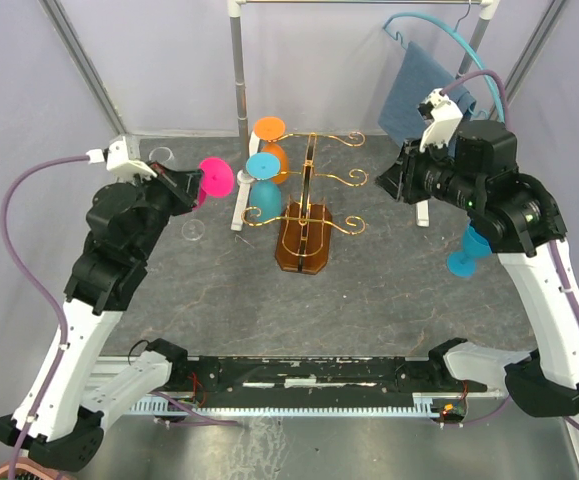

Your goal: Take the wine glass off the wine glass rack

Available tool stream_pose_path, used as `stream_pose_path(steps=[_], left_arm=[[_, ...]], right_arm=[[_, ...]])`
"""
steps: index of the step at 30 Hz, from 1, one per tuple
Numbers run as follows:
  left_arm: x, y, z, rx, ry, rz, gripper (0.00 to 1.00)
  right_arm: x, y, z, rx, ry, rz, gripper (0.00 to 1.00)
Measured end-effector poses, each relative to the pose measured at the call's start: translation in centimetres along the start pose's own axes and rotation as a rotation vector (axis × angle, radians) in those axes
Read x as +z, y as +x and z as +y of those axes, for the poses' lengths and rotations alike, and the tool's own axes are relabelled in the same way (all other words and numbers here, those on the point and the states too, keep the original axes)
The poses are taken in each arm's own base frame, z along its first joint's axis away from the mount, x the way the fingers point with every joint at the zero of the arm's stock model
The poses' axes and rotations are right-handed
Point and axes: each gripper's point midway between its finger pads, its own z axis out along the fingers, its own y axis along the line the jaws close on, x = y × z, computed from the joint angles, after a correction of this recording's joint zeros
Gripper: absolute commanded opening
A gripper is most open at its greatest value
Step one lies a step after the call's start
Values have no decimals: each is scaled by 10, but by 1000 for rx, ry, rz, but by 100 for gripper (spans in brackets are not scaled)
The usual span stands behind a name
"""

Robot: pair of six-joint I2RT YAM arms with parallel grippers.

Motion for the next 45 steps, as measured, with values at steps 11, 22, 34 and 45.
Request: stream_pose_path(steps=[11,22,34,45], left_arm=[[-31,-9,-68,340,388,103,3],[-105,-6,-148,426,935,218,3],[-146,-11,-160,547,1108,179,3],[-130,-7,-139,653,984,182,3]], right_arm=[[62,-2,66,326,-347,175,48],[114,-45,129,893,-706,322,100],[92,-57,194,1033,-854,461,100],[99,-47,161,998,-704,399,100]])
